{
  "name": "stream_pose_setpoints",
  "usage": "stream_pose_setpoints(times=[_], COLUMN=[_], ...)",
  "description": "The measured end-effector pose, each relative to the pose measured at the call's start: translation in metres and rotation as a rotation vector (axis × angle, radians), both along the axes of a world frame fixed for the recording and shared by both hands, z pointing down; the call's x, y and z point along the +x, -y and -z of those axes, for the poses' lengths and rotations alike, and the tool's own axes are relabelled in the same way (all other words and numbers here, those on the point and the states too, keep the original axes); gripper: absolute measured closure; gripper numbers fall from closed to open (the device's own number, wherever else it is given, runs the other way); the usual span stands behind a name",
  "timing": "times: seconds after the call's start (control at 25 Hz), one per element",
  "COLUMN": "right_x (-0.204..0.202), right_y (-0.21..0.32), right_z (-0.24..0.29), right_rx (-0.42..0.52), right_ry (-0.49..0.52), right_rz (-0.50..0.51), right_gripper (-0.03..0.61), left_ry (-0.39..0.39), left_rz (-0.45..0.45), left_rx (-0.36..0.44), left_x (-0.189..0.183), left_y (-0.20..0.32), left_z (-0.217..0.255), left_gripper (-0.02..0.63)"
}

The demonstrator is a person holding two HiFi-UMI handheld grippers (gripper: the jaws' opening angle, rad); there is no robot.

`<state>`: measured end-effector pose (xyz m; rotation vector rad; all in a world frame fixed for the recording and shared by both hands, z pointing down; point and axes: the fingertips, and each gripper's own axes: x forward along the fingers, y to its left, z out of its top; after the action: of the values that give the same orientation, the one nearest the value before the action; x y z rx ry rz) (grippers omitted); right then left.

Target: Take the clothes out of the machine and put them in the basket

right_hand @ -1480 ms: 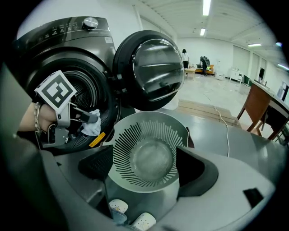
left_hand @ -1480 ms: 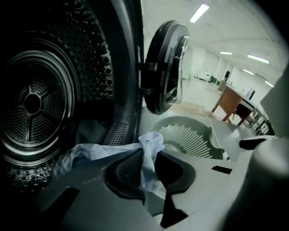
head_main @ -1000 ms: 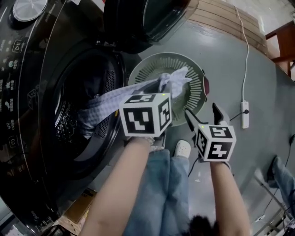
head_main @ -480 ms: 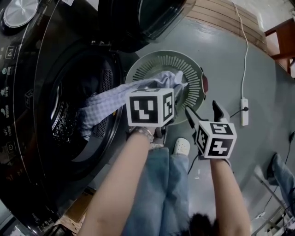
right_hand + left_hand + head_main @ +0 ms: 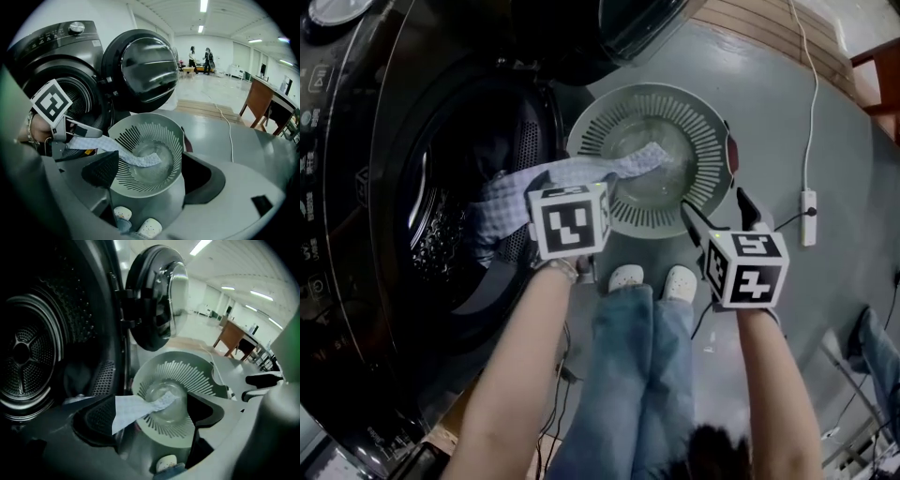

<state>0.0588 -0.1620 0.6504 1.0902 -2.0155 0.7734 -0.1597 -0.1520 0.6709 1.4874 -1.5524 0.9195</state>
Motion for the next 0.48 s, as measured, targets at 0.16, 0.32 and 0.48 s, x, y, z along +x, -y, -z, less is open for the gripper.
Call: stream_pose_setpoints(times=[0.16, 0.32, 0.48], right_x=[-0.018, -0.044, -0.067], right_y=[-0.006, -0.014, -0.023], right_z=[-0.003, -0.006, -0.005], right_rx=[-0.005, -0.020, -0.026], right_ry=[-0.009, -0.009, 0.005], right_rz=[0.058, 0.112, 0.155], right_gripper=[0.160, 0.161, 0.161], left_ry=[0.178, 0.276, 0.340], left_rz=[0.054, 0.134, 0.254], left_rx=[-0.013, -0.032, -0.029], left_x=[-0.068, -0.116, -0.159], left_y=[-0.023, -0.047, -0.062], left_z=[0.005, 0.009, 0.009], left_gripper=[0.158, 0.158, 0.158])
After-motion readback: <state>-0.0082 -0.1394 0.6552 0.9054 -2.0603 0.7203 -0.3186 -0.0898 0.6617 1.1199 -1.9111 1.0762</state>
